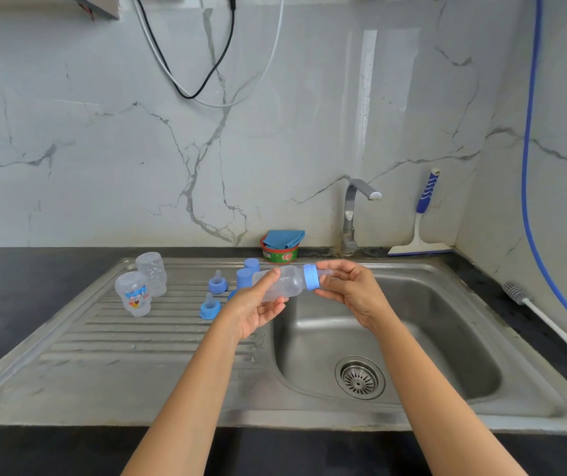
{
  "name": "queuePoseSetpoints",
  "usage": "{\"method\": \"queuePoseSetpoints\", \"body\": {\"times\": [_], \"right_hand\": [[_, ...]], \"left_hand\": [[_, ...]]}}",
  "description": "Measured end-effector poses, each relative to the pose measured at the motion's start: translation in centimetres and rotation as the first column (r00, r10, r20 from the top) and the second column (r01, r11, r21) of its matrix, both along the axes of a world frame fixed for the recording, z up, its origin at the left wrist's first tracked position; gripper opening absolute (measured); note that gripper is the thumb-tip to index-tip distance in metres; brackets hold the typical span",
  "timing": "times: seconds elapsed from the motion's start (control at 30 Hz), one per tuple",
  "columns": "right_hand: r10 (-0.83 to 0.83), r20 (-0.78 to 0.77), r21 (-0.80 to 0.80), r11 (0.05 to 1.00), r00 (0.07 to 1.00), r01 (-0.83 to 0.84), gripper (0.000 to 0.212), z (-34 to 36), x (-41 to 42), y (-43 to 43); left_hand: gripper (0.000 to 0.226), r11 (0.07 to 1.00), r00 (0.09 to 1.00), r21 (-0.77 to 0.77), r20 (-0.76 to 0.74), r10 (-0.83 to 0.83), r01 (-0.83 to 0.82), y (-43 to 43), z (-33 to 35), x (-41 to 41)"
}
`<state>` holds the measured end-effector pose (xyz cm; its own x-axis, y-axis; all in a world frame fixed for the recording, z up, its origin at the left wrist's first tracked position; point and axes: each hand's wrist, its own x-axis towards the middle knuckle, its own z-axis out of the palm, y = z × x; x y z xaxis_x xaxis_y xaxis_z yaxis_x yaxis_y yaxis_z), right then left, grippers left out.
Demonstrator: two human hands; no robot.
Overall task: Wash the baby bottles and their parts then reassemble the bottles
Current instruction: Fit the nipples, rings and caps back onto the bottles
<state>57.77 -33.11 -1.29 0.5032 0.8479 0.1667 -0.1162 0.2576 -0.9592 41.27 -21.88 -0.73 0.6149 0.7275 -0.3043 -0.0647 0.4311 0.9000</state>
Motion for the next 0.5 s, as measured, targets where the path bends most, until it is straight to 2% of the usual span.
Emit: {"method": "queuePoseSetpoints", "body": {"times": [0.27, 0.4, 0.5], "right_hand": [[0.047, 0.057, -0.008, 0.999, 0.997, -0.047, 0.026, 0.4, -0.9, 0.0], [0.004, 0.168, 0.000, 1.000, 0.986, -0.005, 0.029, 0.8, -1.5, 0.1], [-0.010, 0.186, -0.001, 1.000, 0.982, 0.011, 0.030, 0.8, -1.8, 0.3]], "left_hand": [[0.034, 0.999, 0.997, 0.032, 0.074, 0.038, -0.040, -0.2, -0.2, -0.6], [0.030, 0.995, 0.995, 0.087, 0.086, 0.045, -0.053, -0.4, -0.4, -0.6], [0.025, 0.989, 0.995, 0.130, 0.075, 0.061, -0.070, -0.4, -0.6, -0.7]]}}
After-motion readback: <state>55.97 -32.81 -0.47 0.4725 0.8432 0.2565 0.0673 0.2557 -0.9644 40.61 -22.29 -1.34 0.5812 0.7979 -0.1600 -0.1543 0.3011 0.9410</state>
